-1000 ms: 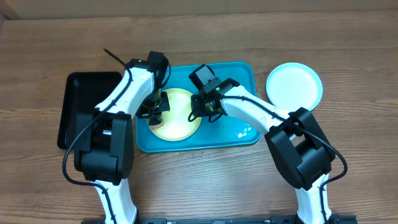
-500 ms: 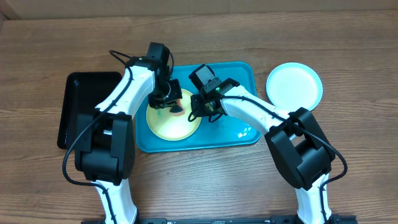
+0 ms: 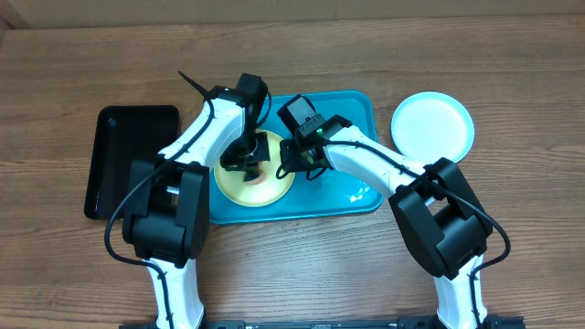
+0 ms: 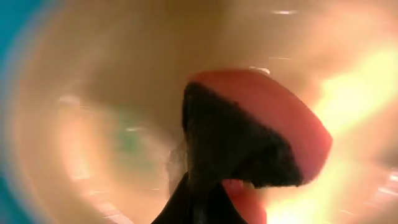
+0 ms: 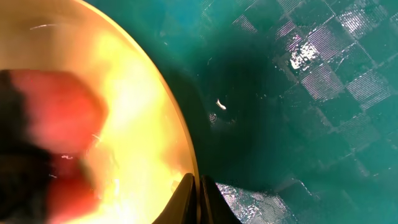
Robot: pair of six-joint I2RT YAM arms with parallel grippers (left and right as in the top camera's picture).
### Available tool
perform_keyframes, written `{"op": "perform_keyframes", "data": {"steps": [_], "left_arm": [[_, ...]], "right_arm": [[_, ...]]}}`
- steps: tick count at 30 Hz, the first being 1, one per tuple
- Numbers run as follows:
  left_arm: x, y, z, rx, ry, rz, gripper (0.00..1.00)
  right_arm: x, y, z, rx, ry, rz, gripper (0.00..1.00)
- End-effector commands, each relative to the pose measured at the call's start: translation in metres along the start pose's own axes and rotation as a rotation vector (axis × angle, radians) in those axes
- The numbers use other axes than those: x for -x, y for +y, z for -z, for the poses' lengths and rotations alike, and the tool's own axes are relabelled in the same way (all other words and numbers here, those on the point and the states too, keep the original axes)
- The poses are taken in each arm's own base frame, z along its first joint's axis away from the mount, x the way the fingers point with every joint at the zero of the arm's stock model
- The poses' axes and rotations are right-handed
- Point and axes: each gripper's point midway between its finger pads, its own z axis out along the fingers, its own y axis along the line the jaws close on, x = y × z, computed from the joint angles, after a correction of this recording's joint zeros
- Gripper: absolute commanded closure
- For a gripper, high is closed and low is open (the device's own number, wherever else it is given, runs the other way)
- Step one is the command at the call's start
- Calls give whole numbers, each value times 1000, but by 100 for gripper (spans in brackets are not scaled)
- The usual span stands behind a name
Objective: Clean dirty plates on tray and stack at the side
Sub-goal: 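Scrub the yellow plate with the sponge while the right gripper holds it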
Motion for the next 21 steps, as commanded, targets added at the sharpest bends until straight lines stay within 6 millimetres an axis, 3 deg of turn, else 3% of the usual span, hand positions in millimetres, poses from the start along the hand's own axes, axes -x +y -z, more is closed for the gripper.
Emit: {"op": "perform_keyframes", "data": {"steps": [1,6,10,12,15,21], "left_arm": [[16,64,-5,332,-64,-5,96],[19,90,5,464,-82,-6,96],[24,87,11,442,-90,4,96],[30,76,18,385,-98,13,96],[39,49,30,236,-101,26,96],[43,-47,46,-301,-37,11,96]], "right_arm": [[-1,-7,1,-29,-4,-4,96],[0,-8,1,-32,-6,-4,96],[0,-8,1,-32,-6,-4,96],[0,-8,1,-32,-6,-4,96],[0,-8,1,-32,-6,-4,96],[0,-8,1,-32,-6,-4,96]]}}
